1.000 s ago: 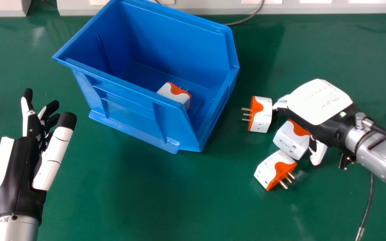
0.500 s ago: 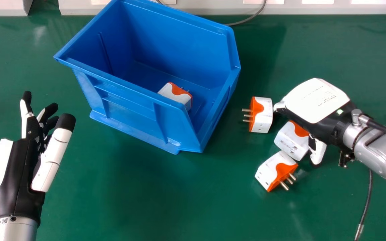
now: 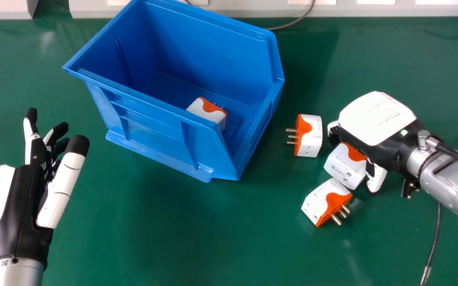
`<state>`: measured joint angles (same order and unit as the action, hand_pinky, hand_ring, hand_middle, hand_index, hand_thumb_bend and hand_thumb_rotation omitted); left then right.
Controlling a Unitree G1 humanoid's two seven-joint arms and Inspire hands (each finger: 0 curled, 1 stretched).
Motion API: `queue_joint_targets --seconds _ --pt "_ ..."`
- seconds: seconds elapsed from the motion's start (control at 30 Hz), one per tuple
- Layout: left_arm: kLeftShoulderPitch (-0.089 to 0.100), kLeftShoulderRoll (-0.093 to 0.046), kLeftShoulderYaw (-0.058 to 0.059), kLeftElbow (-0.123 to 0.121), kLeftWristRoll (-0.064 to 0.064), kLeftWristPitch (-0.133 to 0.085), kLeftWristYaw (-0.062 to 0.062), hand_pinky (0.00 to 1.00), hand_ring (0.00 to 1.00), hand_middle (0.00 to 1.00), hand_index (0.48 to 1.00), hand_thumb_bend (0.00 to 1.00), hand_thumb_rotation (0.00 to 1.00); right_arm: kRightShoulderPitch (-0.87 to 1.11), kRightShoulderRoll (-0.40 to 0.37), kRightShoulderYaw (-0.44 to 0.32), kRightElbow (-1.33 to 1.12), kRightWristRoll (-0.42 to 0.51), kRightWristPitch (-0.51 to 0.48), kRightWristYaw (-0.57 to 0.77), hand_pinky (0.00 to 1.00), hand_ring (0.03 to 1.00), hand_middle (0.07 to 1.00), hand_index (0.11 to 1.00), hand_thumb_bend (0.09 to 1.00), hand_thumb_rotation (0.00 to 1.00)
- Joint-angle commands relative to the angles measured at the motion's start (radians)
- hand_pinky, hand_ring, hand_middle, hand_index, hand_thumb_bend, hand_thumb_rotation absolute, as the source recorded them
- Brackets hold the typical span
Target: Pick all objects and put in blue box
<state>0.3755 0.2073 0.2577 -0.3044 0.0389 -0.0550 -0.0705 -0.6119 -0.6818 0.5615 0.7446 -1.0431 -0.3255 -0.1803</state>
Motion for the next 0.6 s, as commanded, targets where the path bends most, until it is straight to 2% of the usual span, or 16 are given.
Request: queue_joint_targets --seconds 0.0,0.2,0.23,0.4,0.43,0.5,0.53,0.57 --pt "0.001 0.009 0.009 -0.023 -0.001 -0.013 -0.003 0.88 0.92 0.94 0.922 0.79 0.93 0.019 -0.005 -0.020 -0.026 0.024 0.026 -0.007 0.30 0.373 0.414 0.594 0.598 0.11" --pt "0.002 0.008 0.010 -0.026 -0.003 -0.012 -0.004 0.88 0.92 0.94 0.922 0.79 0.93 0.041 -0.004 -0.034 -0.051 0.050 0.029 0.008 0.30 0.373 0.414 0.594 0.598 0.11" --pt "0.004 0.007 0.010 -0.032 -0.002 -0.010 -0.004 0.88 0.92 0.94 0.922 0.79 0.93 0.044 -0.004 -0.036 -0.056 0.052 0.030 0.008 0.26 0.318 0.362 0.569 0.578 0.11" --pt "0.003 0.008 0.010 -0.030 0.000 -0.010 -0.004 0.88 0.92 0.94 0.922 0.79 0.93 0.049 -0.001 -0.035 -0.065 0.054 0.046 0.019 0.26 0.318 0.362 0.569 0.578 0.11" --pt "0.003 0.007 0.009 -0.029 0.001 -0.010 -0.003 0.88 0.92 0.94 0.922 0.79 0.93 0.048 0.000 -0.034 -0.063 0.055 0.048 0.021 0.21 0.269 0.312 0.549 0.562 0.11" --pt "0.002 0.007 0.009 -0.026 0.002 -0.013 -0.002 0.88 0.92 0.94 0.922 0.79 0.93 0.050 0.000 -0.033 -0.066 0.058 0.054 0.029 0.21 0.269 0.312 0.549 0.562 0.11" --pt "0.003 0.007 0.009 -0.027 0.003 -0.013 -0.002 0.88 0.92 0.94 0.922 0.80 0.93 0.052 -0.001 -0.032 -0.073 0.057 0.060 0.036 0.18 0.229 0.272 0.533 0.549 0.11" --pt "0.004 0.007 0.010 -0.029 0.002 -0.013 -0.001 0.88 0.92 0.94 0.922 0.80 0.93 0.054 -0.001 -0.031 -0.078 0.057 0.068 0.045 0.18 0.229 0.272 0.533 0.549 0.11"
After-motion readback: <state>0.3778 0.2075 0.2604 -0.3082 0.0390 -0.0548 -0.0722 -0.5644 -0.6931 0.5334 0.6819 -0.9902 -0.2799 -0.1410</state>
